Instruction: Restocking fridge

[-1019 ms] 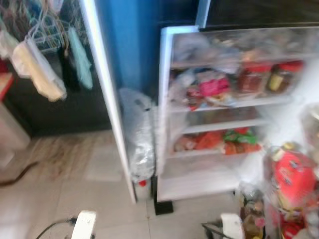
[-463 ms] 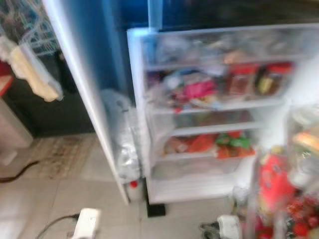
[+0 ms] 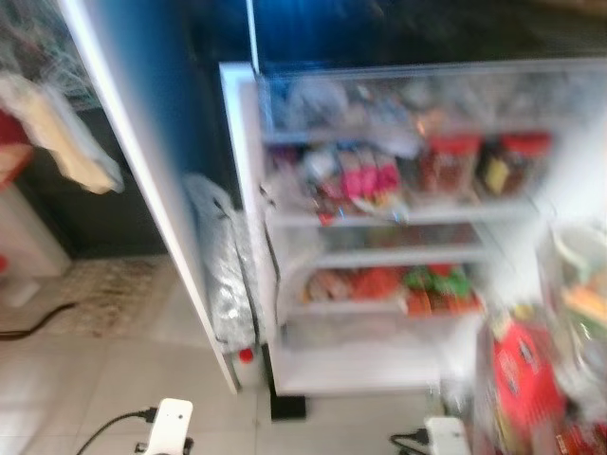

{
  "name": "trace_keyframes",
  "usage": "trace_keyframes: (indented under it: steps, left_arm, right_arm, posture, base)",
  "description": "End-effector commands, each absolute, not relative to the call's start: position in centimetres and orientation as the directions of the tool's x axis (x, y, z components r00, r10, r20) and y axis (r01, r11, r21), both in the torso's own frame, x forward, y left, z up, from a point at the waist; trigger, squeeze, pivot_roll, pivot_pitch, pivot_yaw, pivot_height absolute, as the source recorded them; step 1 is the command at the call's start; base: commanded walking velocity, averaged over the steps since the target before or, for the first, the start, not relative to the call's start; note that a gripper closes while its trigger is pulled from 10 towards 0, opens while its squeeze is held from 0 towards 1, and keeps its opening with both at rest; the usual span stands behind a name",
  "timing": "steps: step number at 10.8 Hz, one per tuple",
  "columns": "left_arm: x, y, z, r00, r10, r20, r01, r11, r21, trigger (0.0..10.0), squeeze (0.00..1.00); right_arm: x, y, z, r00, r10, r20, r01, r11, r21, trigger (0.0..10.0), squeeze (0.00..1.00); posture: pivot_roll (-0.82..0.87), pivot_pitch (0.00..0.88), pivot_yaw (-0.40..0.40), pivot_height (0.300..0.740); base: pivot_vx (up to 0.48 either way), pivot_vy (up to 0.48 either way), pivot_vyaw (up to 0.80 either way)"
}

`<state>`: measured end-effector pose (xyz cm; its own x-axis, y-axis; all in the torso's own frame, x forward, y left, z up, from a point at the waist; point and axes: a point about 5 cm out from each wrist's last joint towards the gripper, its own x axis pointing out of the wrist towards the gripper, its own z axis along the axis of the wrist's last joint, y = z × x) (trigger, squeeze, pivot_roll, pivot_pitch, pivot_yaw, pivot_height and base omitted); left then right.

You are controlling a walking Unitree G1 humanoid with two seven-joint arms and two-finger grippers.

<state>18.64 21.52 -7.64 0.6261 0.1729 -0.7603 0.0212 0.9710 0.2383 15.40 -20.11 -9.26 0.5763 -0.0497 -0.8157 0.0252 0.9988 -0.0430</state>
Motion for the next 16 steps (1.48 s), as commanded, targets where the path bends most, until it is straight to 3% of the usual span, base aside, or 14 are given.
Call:
trace_keyframes:
  steps: [1,16]
  left_arm:
    - [17.91,21.97,-7.93,0.604,0.19,-0.774,0.013,0.969,0.248,10.0,0.0]
    - [18.35,21.3,-7.81,0.625,0.17,-0.762,0.036,0.969,0.246,10.0,0.0]
  right_arm:
    - [15.41,-19.69,-9.31,0.576,-0.036,-0.816,0.02,0.999,-0.03,10.0,0.0]
    - [15.21,-19.65,-9.45,0.558,-0.025,-0.83,0.027,1.0,-0.012,10.0,0.0]
  posture:
    - [-0.1,0.007,-0.01,0.74]
    - [-0.1,0.011,-0.011,0.74]
  base:
    - [0.0,0.0,0.0]
    - [0.0,0.0,-0.05]
